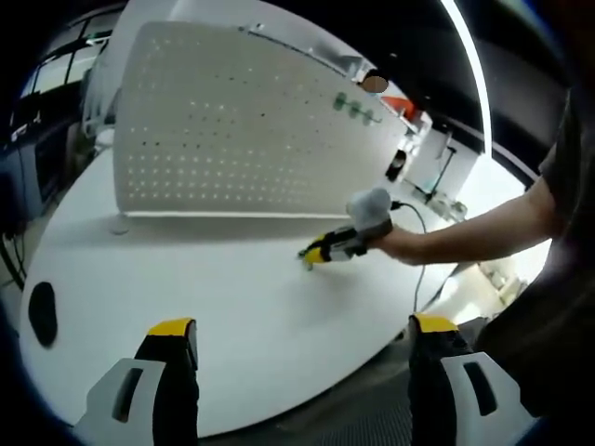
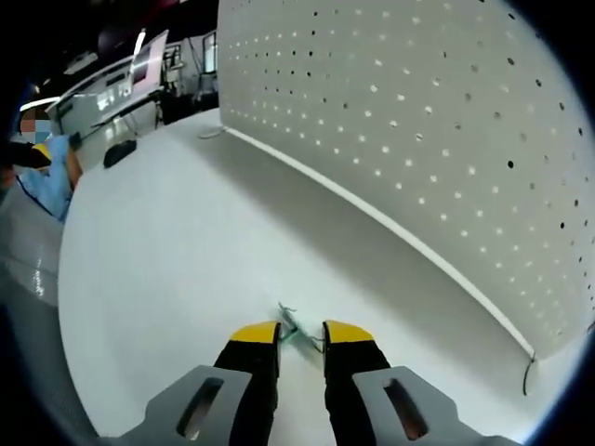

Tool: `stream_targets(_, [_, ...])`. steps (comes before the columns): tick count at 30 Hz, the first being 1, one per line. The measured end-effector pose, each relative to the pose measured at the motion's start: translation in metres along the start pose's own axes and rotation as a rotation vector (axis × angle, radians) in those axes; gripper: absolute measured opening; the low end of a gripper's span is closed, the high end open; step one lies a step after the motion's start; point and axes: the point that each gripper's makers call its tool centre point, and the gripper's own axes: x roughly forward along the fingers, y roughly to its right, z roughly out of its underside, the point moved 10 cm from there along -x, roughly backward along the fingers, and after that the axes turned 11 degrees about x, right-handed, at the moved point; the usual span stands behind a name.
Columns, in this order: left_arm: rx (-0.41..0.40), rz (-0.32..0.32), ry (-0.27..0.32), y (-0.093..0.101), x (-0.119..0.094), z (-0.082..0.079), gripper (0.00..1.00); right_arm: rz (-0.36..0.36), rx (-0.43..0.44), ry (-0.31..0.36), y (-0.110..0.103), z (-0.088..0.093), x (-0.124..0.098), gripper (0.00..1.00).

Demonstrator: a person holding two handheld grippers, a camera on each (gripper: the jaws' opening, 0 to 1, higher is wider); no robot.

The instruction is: Insert the hook assembly into the mounting plate slot until the hook locks in place.

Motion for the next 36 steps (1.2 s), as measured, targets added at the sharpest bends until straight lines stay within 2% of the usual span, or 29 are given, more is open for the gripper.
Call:
stream_targets(10, [-0.001,0.001,0.001,0.0007,0.0008,-0.0012,0.95,-0.016,-0.039,-0.002,-0.0022,-0.004,0.0,0.04])
stream_targets(25, [0.002,0.007,0.004,0.0007,0.0009,-0.0029,0.95,-0.016,-0.032,-0.004,-0.0009,-0.0037,0.0001,0.03])
stream_targets(36, [0.003,0.006,0.007,0.0006,-0.0001,-0.0026,0.95,0.006,0.008,-0.009,0.0005,-0.0044,-0.0003,0.02])
